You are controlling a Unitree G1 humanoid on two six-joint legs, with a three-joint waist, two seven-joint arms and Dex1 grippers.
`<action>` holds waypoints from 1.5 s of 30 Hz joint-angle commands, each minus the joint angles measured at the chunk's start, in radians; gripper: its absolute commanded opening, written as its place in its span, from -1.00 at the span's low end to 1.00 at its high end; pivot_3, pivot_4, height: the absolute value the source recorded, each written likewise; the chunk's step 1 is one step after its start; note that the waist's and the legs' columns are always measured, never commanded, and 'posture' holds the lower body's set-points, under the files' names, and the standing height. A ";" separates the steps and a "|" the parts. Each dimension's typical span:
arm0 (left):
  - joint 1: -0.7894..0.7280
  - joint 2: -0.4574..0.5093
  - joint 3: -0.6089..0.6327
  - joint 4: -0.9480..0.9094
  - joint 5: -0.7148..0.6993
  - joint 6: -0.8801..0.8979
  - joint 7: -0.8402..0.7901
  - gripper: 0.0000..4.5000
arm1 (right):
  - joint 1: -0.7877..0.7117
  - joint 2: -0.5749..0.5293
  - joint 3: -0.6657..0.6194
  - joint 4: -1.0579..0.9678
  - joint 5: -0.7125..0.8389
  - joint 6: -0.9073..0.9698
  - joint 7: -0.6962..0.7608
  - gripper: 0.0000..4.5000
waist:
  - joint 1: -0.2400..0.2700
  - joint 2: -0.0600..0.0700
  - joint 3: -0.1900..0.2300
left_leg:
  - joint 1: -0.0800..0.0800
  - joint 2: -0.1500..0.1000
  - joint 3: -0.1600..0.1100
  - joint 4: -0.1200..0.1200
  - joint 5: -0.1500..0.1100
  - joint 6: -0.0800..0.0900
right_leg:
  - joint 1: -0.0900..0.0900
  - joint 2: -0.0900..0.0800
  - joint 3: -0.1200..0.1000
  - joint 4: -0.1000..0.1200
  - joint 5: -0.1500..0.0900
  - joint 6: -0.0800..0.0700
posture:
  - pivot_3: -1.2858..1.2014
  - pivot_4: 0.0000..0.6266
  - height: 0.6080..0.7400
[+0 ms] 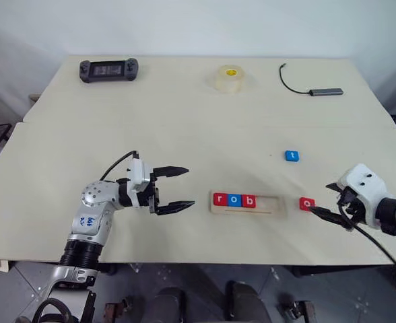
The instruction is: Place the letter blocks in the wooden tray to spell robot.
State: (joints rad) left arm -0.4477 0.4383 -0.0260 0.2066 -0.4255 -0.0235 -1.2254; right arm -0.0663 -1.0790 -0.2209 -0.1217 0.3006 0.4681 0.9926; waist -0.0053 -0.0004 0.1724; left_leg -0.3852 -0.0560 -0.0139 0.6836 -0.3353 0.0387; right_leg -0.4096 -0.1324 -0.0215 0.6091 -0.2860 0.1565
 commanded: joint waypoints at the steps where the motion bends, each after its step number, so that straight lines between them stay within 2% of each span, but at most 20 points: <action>1: 0.006 0.004 -0.004 -0.058 -0.007 0.007 -0.003 1.00 | -0.124 -0.033 0.101 0.193 -0.046 -0.151 0.169 0.84 | -0.002 0.000 0.000 | 0.000 0.000 0.000 0.000 0.000 0.000 | 0.000 0.000 0.000 0.000 0.000 0.000 | 0.03 -0.52 1.00; 7: 0.027 0.004 -0.005 -0.109 -0.010 0.030 0.017 1.00 | -0.270 0.005 0.220 0.362 -0.100 -0.182 0.258 0.84 | 0.005 0.000 0.000 | -0.001 0.001 -0.001 0.000 0.001 -0.002 | -0.001 -0.001 -0.001 0.000 0.000 0.000 | 0.03 -0.52 1.00; 13: 0.047 0.011 0.001 -0.149 -0.013 0.054 0.036 1.00 | -0.310 0.052 0.257 0.408 -0.120 -0.170 0.260 0.84 | 0.007 0.000 0.000 | -0.001 0.001 -0.003 0.001 0.001 -0.002 | 0.000 -0.001 -0.002 -0.001 0.000 0.000 | 0.03 -0.52 1.00; 16: 0.050 0.014 0.004 -0.158 -0.012 0.062 0.043 1.00 | -0.299 0.054 0.256 0.407 -0.125 -0.176 0.259 0.57 | 0.007 0.000 0.000 | -0.001 0.001 -0.003 0.001 0.001 -0.003 | 0.000 -0.001 -0.002 -0.001 0.000 0.000 | 0.03 -0.52 1.00; 22: 0.049 0.018 0.005 -0.164 -0.014 0.070 0.049 1.00 | -0.266 0.053 0.217 0.358 -0.100 -0.178 0.248 -0.32 | 0.009 0.000 0.000 | -0.001 0.001 -0.003 0.001 0.001 -0.003 | 0.000 -0.001 -0.003 -0.001 0.000 0.000 | 0.03 -0.52 1.00; 23: 0.049 0.018 0.005 -0.164 -0.014 0.070 0.049 1.00 | -0.264 0.053 0.203 0.343 -0.092 -0.183 0.241 -0.36 | 0.009 0.000 0.000 | -0.001 0.001 -0.003 0.001 0.001 -0.003 | 0.000 -0.001 -0.003 -0.001 0.000 0.000 | 0.03 -0.52 1.00; 29: 0.048 0.028 0.010 -0.148 -0.012 0.064 0.038 1.00 | -0.268 0.020 0.181 0.108 -0.007 -0.083 0.289 -0.36 | 0.005 0.000 0.000 | -0.001 0.001 -0.003 0.001 0.001 -0.003 | -0.001 -0.001 -0.003 -0.001 0.000 0.000 | 0.03 -0.52 1.00; 33: 0.047 0.028 0.009 -0.138 -0.011 0.063 0.032 1.00 | -0.329 0.022 0.277 -0.010 -0.044 0.047 0.274 -0.36 | 0.006 0.000 0.000 | -0.001 0.002 -0.003 0.001 0.000 -0.003 | -0.001 -0.001 -0.003 -0.001 0.000 0.000 | 0.03 -0.52 1.00; 36: 0.050 0.024 0.008 -0.139 -0.012 0.066 0.033 1.00 | -0.392 0.067 0.344 -0.065 -0.054 0.133 0.239 -0.36 | 0.006 0.000 0.000 | -0.001 0.002 -0.003 0.001 0.000 -0.003 | -0.001 -0.001 -0.002 -0.001 0.000 0.000 | 0.03 -0.52 1.00; 45: 0.063 0.017 0.009 -0.156 -0.011 0.063 0.050 1.00 | -0.428 0.119 0.441 -0.003 -0.135 0.050 0.224 -0.36 | 0.020 0.000 0.000 | -0.002 0.000 -0.004 0.001 0.000 -0.003 | -0.002 -0.002 -0.003 -0.001 0.000 -0.001 | 0.03 -0.52 1.00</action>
State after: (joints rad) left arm -0.3865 0.4528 -0.0272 0.0863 -0.4268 0.0505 -1.1796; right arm -0.4790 -0.9573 0.2318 -0.1186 0.1773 0.5427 1.2133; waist 0.0147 0.0000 0.1722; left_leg -0.3874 -0.0562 -0.0179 0.6845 -0.3352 0.0358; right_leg -0.4113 -0.1346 -0.0247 0.6081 -0.2863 0.1559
